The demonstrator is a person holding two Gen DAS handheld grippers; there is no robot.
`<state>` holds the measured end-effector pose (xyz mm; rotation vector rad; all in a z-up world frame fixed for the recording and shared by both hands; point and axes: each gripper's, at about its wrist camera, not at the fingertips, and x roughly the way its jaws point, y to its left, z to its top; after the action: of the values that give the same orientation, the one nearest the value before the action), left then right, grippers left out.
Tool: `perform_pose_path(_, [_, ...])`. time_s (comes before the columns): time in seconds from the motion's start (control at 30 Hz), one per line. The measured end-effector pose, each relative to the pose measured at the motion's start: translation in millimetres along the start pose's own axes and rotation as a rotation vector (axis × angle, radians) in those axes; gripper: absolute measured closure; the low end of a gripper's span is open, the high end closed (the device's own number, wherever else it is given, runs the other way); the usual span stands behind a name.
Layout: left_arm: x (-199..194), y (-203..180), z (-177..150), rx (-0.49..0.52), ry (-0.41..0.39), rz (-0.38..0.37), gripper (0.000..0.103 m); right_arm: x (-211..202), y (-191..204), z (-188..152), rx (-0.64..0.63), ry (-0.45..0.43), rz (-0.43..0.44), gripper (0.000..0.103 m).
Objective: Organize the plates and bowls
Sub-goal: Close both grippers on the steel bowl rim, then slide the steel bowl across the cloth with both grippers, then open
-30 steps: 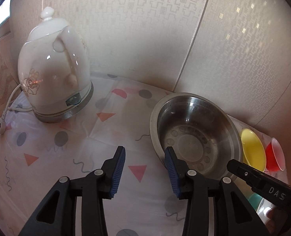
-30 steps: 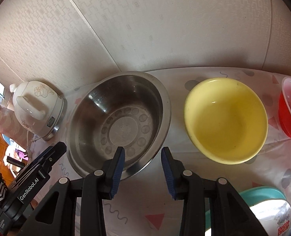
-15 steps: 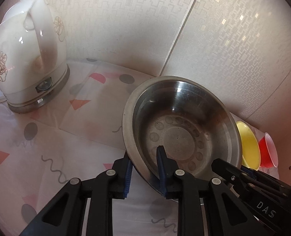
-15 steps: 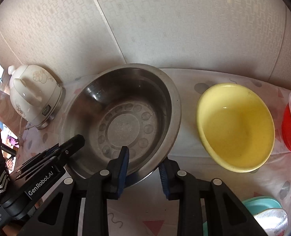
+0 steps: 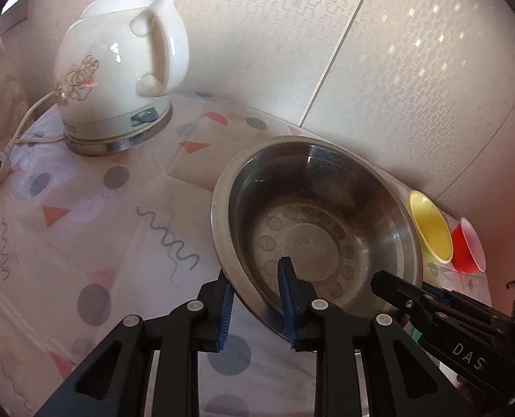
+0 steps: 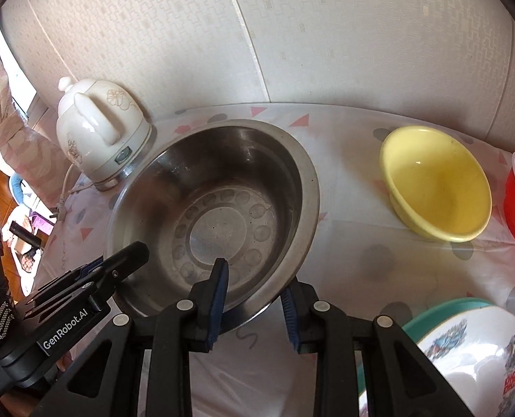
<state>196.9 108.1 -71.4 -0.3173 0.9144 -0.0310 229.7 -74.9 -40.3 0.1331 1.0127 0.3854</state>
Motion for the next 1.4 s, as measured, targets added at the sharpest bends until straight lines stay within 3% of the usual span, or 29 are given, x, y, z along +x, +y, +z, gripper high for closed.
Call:
perform_pose_path(0.6, [-70, 21, -70, -0.035, -0.007, 0.018, 0.077, -25, 30, -63, -0.072, 0.057, 0.094, 0.073])
perform_pose_path(0.87, [-66, 24, -87, -0.030, 0.014, 0.025, 0.076, -25, 31, -79, -0.092, 0.078, 0.042, 0.073])
perform_pose_path(1.4, [-61, 21, -90, 0.026, -0.012, 0.137, 0.076, -31, 33, -82, -0.142, 0.025, -0.029, 0.073])
